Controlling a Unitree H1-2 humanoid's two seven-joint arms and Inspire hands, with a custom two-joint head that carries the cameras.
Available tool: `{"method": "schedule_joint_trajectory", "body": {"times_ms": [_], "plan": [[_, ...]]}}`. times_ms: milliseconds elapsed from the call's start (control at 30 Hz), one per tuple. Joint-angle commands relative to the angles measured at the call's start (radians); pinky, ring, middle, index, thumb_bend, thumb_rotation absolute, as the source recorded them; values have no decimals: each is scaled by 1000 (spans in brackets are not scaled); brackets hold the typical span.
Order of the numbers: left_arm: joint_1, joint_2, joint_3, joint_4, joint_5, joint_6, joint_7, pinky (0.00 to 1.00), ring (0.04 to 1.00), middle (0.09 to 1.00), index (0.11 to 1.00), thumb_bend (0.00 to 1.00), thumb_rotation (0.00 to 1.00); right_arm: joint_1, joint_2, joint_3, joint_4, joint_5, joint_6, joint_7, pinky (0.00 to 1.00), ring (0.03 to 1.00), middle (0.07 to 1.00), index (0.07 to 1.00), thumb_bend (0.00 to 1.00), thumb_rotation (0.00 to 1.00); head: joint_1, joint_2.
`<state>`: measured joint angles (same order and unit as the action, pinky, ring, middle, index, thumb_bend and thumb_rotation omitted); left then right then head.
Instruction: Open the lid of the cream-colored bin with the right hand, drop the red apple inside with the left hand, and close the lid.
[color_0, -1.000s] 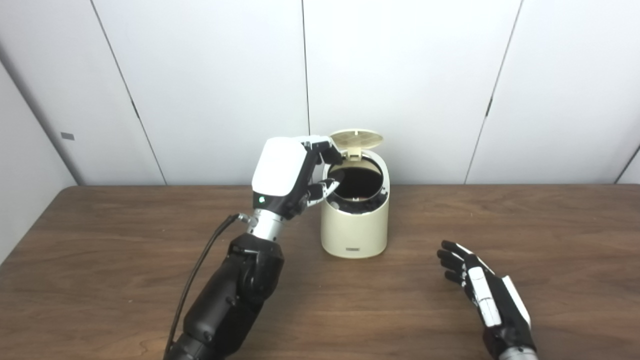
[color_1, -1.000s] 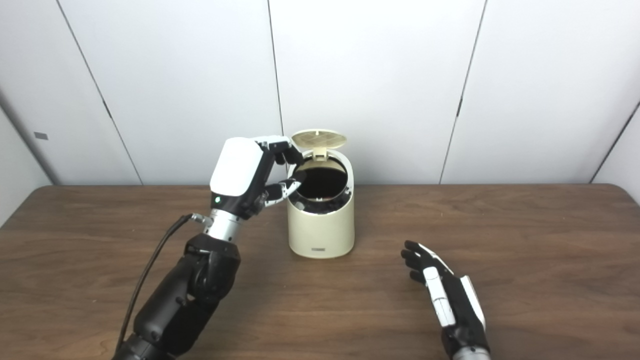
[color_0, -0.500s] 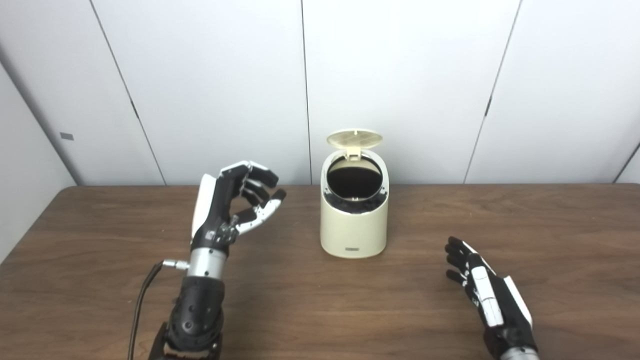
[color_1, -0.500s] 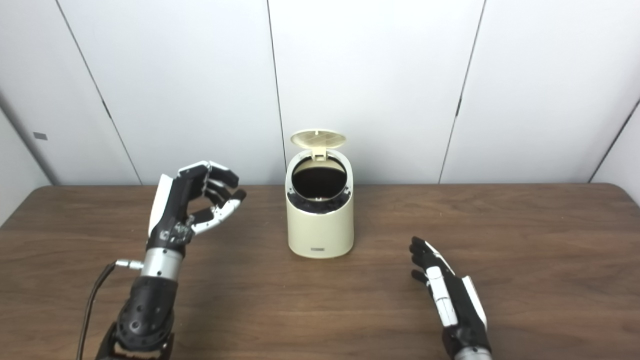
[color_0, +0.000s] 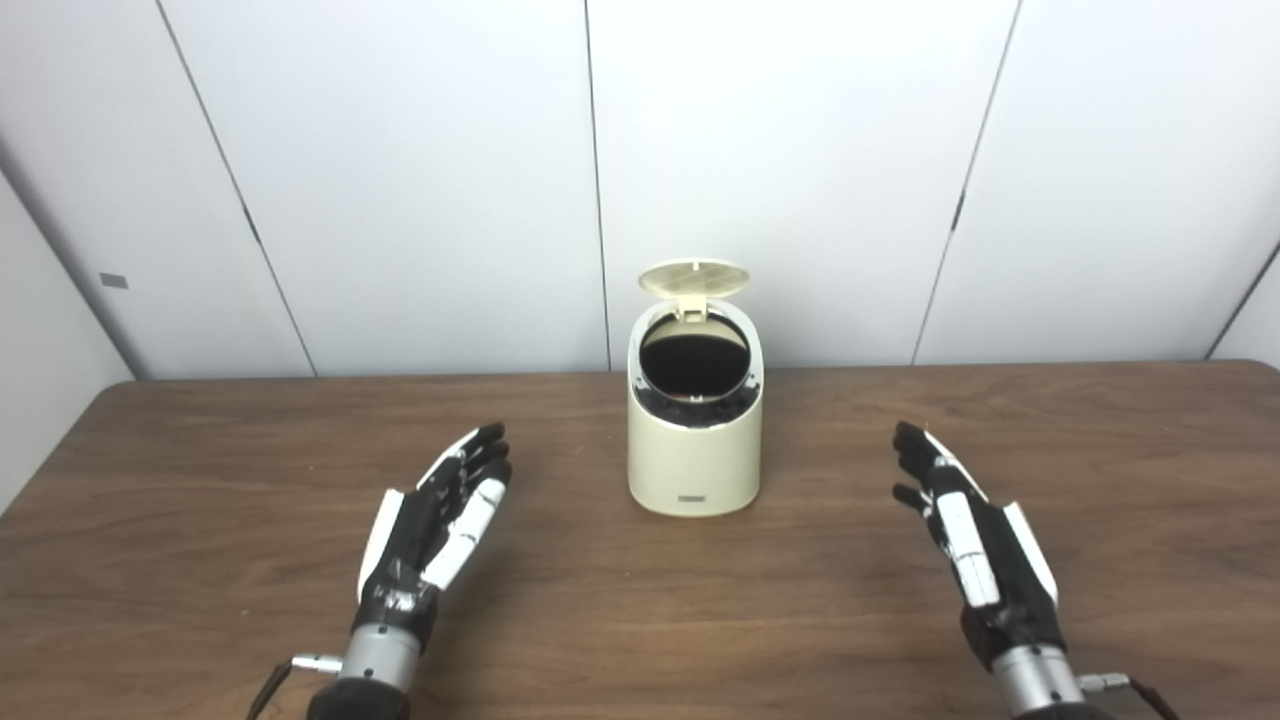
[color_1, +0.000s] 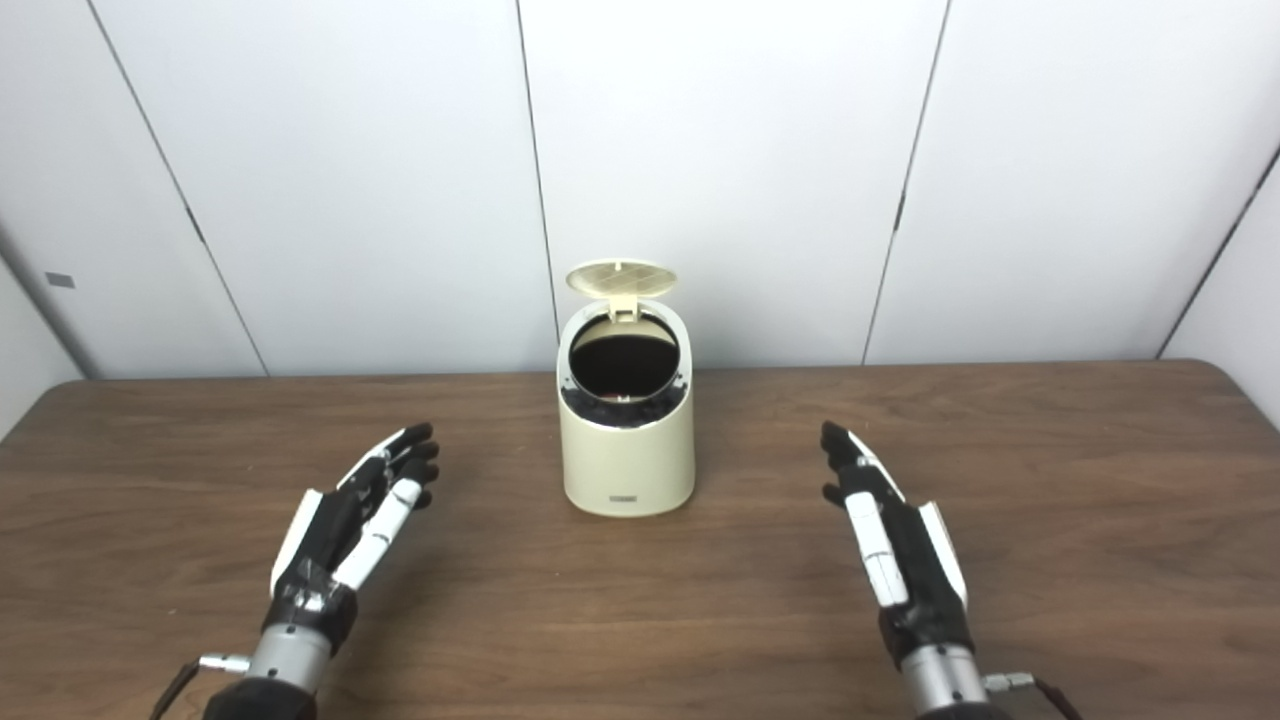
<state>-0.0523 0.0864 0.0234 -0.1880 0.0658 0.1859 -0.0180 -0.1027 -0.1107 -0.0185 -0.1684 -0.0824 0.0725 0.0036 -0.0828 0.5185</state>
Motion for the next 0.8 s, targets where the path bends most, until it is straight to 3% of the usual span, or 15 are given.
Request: {"method": "schedule_joint_trajectory", "body": {"times_ms": [0,233,333,500,600,767], "plan": [[1,-8,12,6,-14,-62,15,865,868,885,897,495,764,-60,-18,-4,-18,-18,-35,-4,882,938,916,900,576,1000,-2,1],[38,-28,31,53,-22,-125,24,892,888,900,916,507,791,-210,-80,24,-34,-154,34,4,902,930,915,899,618,1000,-15,10],[46,-29,34,69,-20,-152,27,902,891,903,919,532,796,-296,-83,33,-31,-165,73,17,823,916,911,883,591,1000,-18,12],[46,-29,33,89,-5,-176,39,896,891,902,917,512,802,-386,-91,63,-15,-215,121,30,805,897,918,885,589,1000,-11,15],[35,-26,27,94,6,-172,39,896,889,898,916,510,803,-453,-99,85,40,-200,100,62,833,881,885,850,531,1000,-11,15],[31,-18,17,87,19,-161,32,883,878,886,906,474,782,-525,-102,109,113,-201,89,90,737,831,873,845,541,1000,-8,15]]}}
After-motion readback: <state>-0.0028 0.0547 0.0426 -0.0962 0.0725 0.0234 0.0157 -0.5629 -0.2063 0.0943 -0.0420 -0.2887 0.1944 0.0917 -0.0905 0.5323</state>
